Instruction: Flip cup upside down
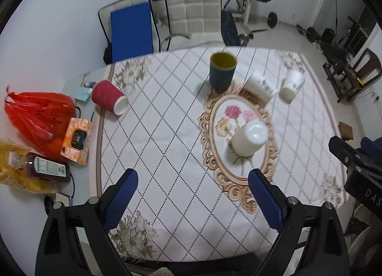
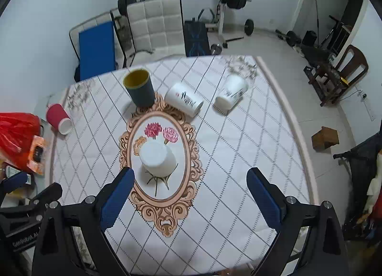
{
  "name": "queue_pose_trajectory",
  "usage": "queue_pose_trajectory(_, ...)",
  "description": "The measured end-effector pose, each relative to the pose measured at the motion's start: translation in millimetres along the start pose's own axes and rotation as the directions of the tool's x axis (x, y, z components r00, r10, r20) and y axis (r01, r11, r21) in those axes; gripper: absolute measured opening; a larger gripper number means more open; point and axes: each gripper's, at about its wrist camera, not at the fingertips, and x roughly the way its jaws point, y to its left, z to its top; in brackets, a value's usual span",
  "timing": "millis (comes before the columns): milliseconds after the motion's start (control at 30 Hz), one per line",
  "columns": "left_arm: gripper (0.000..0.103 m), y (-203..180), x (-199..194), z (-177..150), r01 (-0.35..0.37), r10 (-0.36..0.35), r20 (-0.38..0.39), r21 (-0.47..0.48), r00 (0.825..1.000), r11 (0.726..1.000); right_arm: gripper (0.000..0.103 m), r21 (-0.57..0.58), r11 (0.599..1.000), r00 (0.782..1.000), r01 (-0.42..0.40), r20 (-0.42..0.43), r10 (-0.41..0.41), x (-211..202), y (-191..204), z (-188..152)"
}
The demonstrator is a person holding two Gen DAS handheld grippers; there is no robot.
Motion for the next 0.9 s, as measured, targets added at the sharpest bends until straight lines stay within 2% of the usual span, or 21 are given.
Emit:
queue_pose_trajectory(233, 0.094, -20, -72, -16, 0.000, 0.000, 0.078, 0.007, 0.997, 1.000, 0.100, -0.012, 1.000, 0.995, -0.014, 0.101, 0.015, -96, -25, -14)
queue_pose_trajectory(500, 0.094, -34, -143, -32, -0.016, 0.019, 0.148, -0.024, 0.989, 1.000, 0.101, -0.048, 0.999, 0.977, 0.001, 0.214, 0.009, -195, -49, -33)
queue_pose_trajectory(700, 0.094, -32, -171, -43, -0.015, 0.025, 0.175, -0.058, 0.984, 0.998, 0.101, -0.074, 0.997, 0.965, 0.008, 0.261, 0.012, -245, -59, -47)
queue_pose_trajectory(900, 0.094, -31, -184, -50, -0.028, 0.043, 0.194, -0.081, 0.980, 0.996, 0.101, -0.086, 0.996, 0.963, -0.017, 0.266, 0.040, -270, -65, -51)
